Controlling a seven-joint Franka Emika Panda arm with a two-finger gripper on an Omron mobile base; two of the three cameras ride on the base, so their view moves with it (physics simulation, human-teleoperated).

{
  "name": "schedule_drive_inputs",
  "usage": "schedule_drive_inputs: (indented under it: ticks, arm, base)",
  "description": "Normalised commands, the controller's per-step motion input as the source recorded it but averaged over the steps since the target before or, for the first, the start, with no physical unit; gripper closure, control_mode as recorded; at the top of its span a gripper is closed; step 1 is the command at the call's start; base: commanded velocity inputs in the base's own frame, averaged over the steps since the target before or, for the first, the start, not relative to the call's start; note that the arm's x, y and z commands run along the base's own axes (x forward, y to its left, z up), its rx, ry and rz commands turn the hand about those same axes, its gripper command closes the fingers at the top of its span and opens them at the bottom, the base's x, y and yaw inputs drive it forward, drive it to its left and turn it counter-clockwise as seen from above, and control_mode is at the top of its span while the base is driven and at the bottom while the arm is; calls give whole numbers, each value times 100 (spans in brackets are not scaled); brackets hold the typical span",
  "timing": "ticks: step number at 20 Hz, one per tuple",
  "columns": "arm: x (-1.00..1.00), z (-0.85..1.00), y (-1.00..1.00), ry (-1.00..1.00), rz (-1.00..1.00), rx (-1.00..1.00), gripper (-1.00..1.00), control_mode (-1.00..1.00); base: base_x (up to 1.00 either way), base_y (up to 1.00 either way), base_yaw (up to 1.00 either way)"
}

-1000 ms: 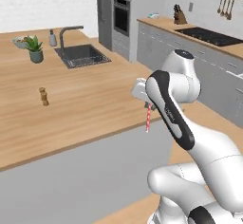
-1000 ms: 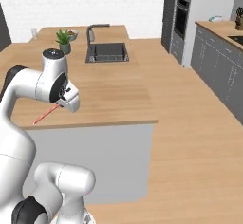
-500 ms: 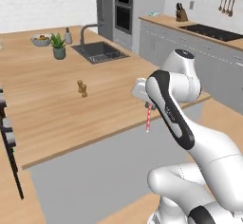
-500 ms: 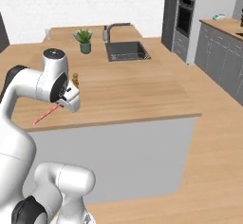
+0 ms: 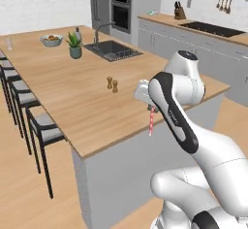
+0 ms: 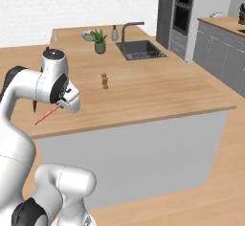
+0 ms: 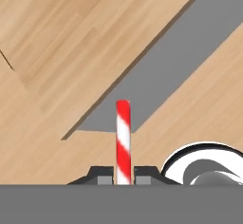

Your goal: Take a straw from the drawer in front and place it inside the glass cup on the dining counter.

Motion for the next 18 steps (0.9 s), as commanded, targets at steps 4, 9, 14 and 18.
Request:
schedule_drive_inputs:
  ticks: [4, 9, 14, 18]
  arm:
    - [0, 0, 0, 0, 0, 0, 100, 100]
    - [0, 0, 0, 0, 0, 0, 100, 100]
    - [0, 0, 0, 0, 0, 0, 100, 100]
    - [0, 0, 0, 0, 0, 0, 100, 100]
  base:
    - [0, 100, -29]
    - [0, 100, -33]
    - [0, 100, -34]
    - [1, 100, -33]
